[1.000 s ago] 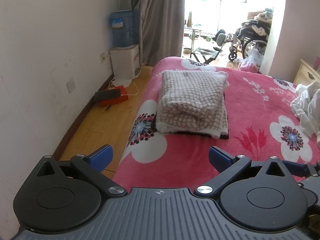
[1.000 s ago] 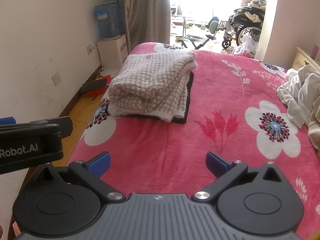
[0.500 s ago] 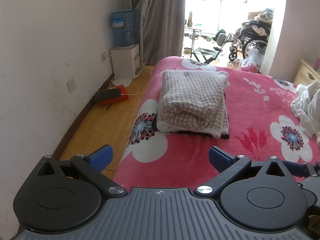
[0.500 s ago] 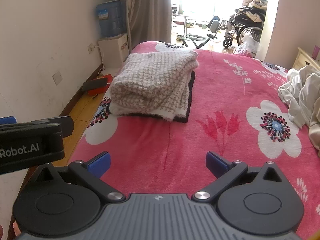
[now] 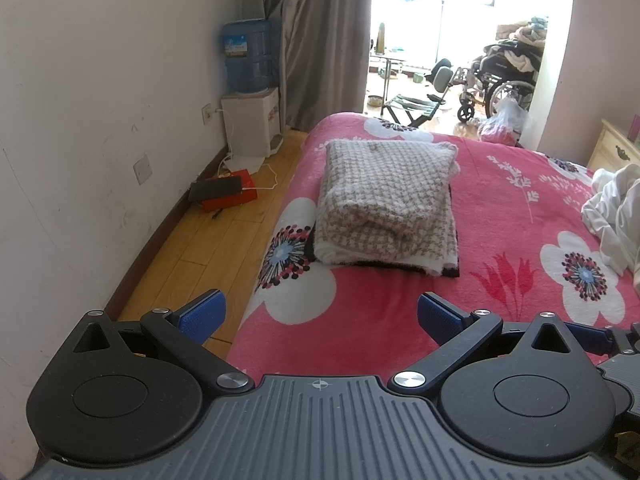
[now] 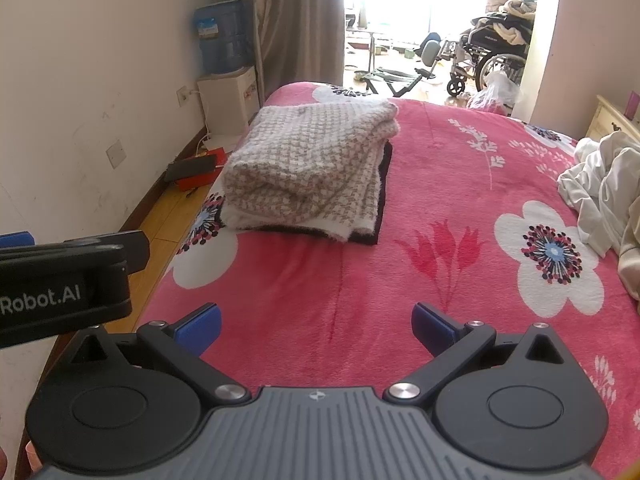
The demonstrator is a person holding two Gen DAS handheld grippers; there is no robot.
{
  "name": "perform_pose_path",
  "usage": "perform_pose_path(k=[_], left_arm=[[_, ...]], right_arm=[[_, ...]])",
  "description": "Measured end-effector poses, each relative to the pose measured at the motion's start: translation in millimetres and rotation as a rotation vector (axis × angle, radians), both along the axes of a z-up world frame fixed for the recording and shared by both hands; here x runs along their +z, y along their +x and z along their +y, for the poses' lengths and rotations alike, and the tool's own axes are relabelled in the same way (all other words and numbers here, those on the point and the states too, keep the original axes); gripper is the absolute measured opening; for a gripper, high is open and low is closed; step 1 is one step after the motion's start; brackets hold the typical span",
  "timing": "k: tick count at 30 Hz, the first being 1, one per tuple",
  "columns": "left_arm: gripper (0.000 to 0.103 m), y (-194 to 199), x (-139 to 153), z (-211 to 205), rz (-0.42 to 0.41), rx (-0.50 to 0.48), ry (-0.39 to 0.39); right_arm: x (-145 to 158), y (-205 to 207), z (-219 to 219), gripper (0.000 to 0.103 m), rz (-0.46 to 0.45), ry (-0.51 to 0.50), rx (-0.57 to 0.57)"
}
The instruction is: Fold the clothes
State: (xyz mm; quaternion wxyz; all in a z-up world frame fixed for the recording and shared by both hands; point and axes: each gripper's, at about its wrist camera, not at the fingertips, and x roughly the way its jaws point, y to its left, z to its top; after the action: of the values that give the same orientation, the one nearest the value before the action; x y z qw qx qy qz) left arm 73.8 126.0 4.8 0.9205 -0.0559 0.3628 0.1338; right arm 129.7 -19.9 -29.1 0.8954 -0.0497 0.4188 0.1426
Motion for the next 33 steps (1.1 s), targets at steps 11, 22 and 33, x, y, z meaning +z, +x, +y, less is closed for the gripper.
perform_pose_path(k=[11,22,33], left_arm=[[0.103,0.1,0.1,2.2,-0.001,0.008,0.000],[0.103,1.3,1.4,6.4,-0.008,0.017,0.001],[0.103,1.4,3.3,8.8,-0.011,0.020,0.001]], right_arm=[[-1.2,0.1,1.2,0.103,0.005,0.004,0.002],[-0.5,-0.5,3.4,0.103,-0.002,-0.001,0.005],[1.8,-0.7,3.8,0.103,-0.011,-0.009,0.004]])
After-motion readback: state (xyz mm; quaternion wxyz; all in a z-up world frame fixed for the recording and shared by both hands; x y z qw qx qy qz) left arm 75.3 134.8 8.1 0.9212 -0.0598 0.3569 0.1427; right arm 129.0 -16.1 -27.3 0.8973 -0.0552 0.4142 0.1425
